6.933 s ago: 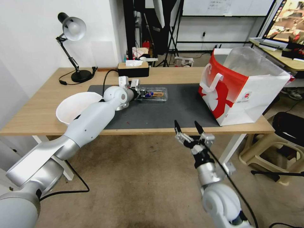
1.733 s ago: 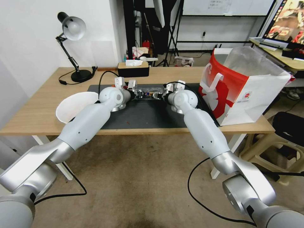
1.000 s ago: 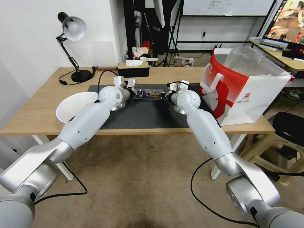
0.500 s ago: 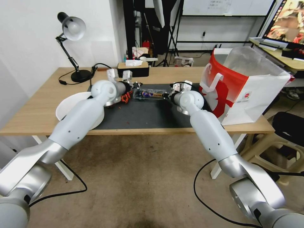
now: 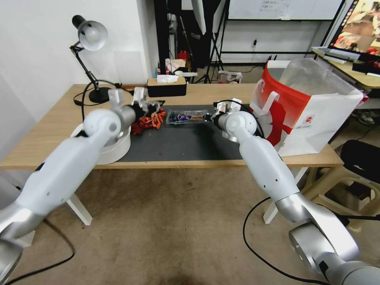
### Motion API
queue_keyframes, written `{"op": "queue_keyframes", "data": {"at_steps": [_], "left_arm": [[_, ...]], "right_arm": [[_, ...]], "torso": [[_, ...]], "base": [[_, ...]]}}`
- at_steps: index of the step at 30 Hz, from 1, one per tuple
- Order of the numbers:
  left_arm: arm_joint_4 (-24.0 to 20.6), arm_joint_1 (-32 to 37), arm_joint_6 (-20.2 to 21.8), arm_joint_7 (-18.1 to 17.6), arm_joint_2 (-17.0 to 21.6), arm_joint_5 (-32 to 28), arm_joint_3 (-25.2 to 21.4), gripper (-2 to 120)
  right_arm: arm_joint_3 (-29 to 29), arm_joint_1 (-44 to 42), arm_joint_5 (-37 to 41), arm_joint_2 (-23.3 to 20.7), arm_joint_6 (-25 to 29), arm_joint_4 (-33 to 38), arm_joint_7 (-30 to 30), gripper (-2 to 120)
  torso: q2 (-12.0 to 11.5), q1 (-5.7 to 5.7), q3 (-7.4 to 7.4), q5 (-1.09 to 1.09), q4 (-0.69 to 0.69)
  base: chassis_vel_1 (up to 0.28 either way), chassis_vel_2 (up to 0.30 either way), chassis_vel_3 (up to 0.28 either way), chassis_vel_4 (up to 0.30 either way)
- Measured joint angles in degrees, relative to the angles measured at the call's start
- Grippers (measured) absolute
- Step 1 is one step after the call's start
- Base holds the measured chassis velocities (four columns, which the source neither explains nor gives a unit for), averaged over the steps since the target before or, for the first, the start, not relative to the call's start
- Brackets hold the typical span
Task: Close the takeout container lid, then place the container into the takeout bag.
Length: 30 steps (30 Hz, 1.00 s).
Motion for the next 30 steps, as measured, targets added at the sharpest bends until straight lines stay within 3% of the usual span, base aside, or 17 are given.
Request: {"op": "queue_keyframes", "data": {"at_steps": [4,5,10,13,16,20,26,28,30], "left_arm": [[-3.9,4.0,-4.0,1.9,1.8,2.2,-1.9,45],[-5.5,5.6,-5.2,2.8,2.5,3.4,-2.7,54],[-9.8,8.5,-7.2,4.1,3.8,4.4,-4.3,67],[-15.2,12.6,-9.0,4.4,5.2,6.6,-5.5,82],[-18.0,15.7,-9.8,4.0,5.9,8.2,-6.5,89],[-22.0,22.0,-11.3,1.4,6.2,12.3,-8.2,99],[-27.0,31.0,-12.1,-6.5,5.1,16.6,-11.4,100],[-27.6,32.2,-12.1,-7.4,4.9,16.9,-11.9,100],[-29.7,37.2,-12.1,-10.0,4.3,18.8,-13.6,100]], "right_arm": [[0.1,-0.2,0.6,-0.4,0.1,0.9,0.3,2],[0.2,-0.2,0.9,-0.5,0.1,1.3,0.4,2],[0.6,-0.3,1.4,-0.7,0.1,2.0,0.7,2],[1.1,-0.7,2.0,-0.9,0.1,2.9,1.0,2],[1.5,-0.9,2.4,-1.0,0.1,3.6,1.3,2],[2.0,-1.6,3.3,-1.7,0.1,5.3,1.8,2],[3.0,-2.8,4.9,-3.0,0.1,7.6,2.4,2],[3.1,-2.9,5.0,-3.1,0.1,7.8,2.4,2],[3.7,-3.6,5.6,-3.7,0.1,8.8,2.6,2]], "torso": [[0.0,0.0,0.0,0.0,-0.01],[0.0,0.0,0.0,0.0,-0.01],[0.0,0.0,0.0,0.01,-0.01],[0.0,0.0,0.0,0.01,-0.03],[0.0,0.0,0.0,0.01,-0.01],[0.0,0.0,-0.01,0.0,0.01],[0.0,0.0,0.0,0.01,-0.03],[0.0,0.01,0.01,0.01,-0.03],[0.0,-0.01,0.0,0.0,0.04]], "base": [[0.0,0.0,0.0,0.0],[0.0,0.0,0.0,0.0],[0.0,0.0,0.0,0.0],[0.0,0.0,0.0,0.0],[0.0,0.0,0.0,0.0],[0.0,0.0,0.0,0.0],[0.0,0.0,0.0,0.0],[0.0,0.0,0.0,0.0],[0.0,0.0,0.0,0.0]]}}
